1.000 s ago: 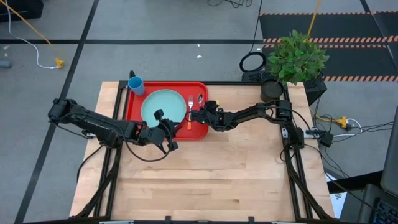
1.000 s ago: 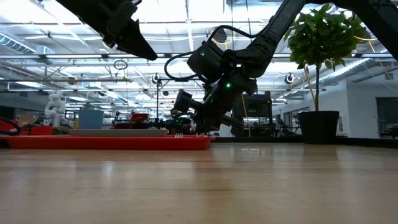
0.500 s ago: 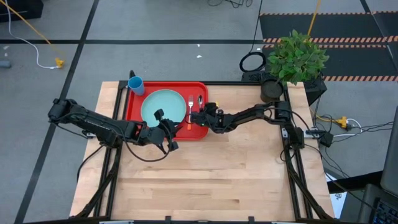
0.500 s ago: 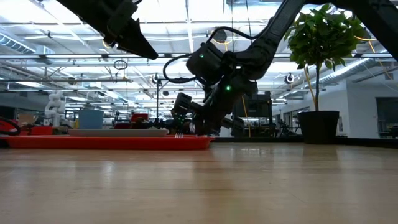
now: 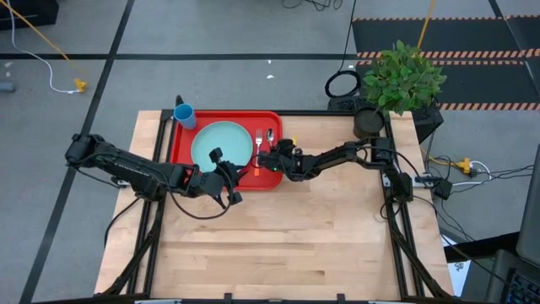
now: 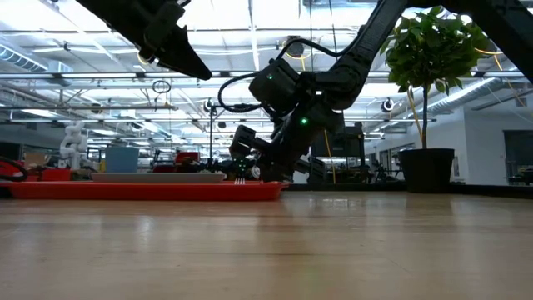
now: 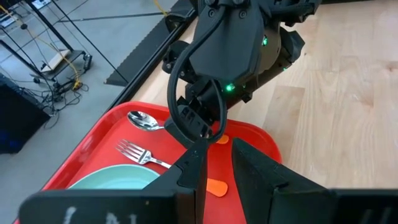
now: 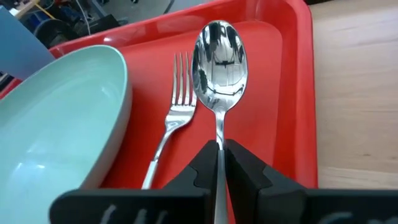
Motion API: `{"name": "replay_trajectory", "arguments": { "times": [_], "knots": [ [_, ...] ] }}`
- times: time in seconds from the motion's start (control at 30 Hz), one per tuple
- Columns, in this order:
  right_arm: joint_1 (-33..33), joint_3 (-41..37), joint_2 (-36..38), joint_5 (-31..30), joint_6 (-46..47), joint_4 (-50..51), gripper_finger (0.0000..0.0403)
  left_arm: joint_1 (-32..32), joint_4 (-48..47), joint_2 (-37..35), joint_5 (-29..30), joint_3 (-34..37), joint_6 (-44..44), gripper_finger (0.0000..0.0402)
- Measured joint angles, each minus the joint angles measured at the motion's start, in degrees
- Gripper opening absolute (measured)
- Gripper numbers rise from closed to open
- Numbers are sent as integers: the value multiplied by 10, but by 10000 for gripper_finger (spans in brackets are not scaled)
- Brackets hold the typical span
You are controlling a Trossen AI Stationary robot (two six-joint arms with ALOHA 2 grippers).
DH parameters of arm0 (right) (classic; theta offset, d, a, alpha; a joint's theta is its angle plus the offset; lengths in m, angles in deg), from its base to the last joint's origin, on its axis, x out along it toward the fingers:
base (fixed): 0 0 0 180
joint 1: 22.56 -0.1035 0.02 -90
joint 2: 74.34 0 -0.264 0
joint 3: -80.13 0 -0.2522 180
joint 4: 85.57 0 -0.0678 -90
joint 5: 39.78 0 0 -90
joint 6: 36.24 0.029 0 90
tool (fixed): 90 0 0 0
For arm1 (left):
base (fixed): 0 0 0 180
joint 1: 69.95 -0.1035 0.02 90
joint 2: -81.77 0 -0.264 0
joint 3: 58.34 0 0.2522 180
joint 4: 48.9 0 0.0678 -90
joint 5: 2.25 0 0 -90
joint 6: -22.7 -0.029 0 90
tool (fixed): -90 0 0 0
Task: Pick and place plate/cup/fork/spoon on tray
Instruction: Put the orange spoon on the red serving tray to the right of the orange fork
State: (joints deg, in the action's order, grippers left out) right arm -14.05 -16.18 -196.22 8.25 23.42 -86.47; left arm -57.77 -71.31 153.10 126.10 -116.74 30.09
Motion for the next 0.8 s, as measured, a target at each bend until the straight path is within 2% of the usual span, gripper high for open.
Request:
{"name": "replay_trajectory", "arguments": {
  "times": [0.47,0.57,0.8],
  "knots": [
    [0,0,0,1,-14,-1,22,0,0,0,-4,0,-2,76],
    [0,0,0,2,-14,-1,38,0,-1,0,-4,0,-2,76],
    [0,0,0,1,-37,-10,103,0,-1,0,-4,0,-1,76]
  ]
}}
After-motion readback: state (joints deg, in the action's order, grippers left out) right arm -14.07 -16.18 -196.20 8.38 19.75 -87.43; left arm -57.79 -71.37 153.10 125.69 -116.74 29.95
